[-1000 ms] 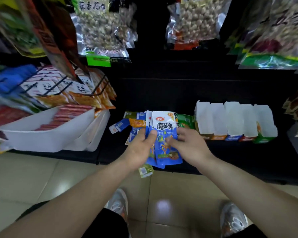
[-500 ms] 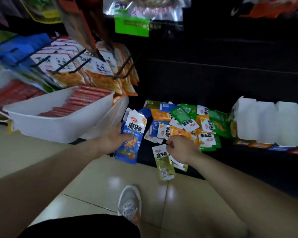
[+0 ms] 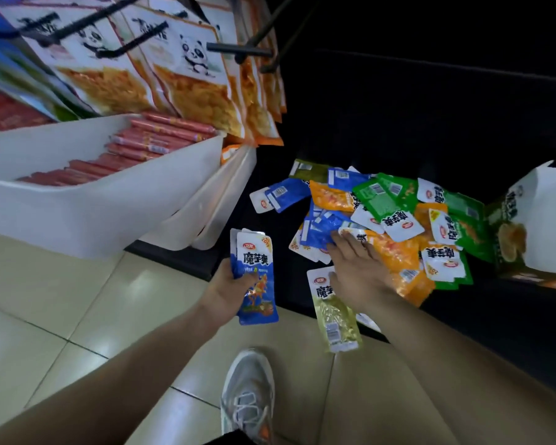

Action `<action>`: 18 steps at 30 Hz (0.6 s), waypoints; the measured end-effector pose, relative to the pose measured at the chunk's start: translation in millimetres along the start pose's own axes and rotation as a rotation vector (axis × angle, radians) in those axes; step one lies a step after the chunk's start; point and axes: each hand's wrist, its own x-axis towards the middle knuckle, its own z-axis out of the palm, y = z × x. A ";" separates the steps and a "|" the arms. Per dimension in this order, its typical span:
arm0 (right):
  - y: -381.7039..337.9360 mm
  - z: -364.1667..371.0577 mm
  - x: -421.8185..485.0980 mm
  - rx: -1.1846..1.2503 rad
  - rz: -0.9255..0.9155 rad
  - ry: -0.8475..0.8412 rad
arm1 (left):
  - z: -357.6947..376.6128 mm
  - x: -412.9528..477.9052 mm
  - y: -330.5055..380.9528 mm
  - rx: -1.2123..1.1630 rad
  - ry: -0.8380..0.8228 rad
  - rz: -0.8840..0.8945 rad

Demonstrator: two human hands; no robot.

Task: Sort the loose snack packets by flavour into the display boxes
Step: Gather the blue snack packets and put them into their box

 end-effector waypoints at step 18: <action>-13.4 19.1 32.8 0.058 -0.256 0.110 | 42.1 38.0 -27.6 -0.264 0.168 0.052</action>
